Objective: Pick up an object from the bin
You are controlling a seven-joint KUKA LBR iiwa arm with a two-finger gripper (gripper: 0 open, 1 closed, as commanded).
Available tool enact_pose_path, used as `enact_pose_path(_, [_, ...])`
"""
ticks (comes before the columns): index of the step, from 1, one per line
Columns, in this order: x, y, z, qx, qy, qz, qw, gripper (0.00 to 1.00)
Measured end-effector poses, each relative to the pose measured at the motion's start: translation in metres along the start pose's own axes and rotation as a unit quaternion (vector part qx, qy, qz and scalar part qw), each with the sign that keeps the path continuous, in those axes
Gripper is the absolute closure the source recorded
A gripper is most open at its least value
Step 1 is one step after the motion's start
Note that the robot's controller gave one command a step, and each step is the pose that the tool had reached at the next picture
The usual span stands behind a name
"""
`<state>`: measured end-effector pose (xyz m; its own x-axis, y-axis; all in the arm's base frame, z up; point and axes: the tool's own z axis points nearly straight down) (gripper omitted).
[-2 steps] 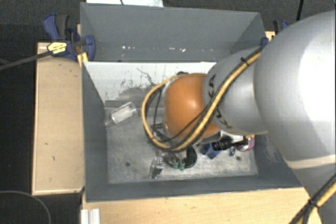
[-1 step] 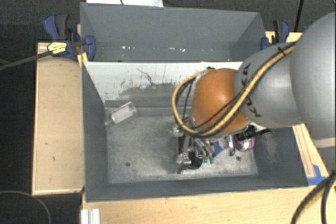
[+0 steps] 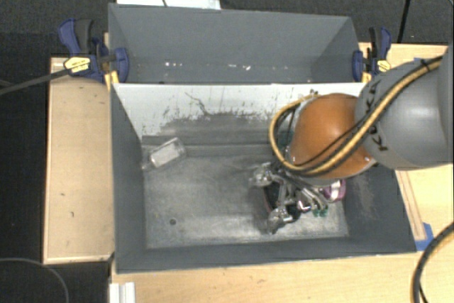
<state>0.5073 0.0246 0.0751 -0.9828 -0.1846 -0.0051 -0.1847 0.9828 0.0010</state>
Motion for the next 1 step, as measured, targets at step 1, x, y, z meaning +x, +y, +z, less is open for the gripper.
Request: enact_pose_path(1, [-0.0069, -0.0584, 0.0020, -0.001, -0.0019, -0.029, 0.9996, 0.00])
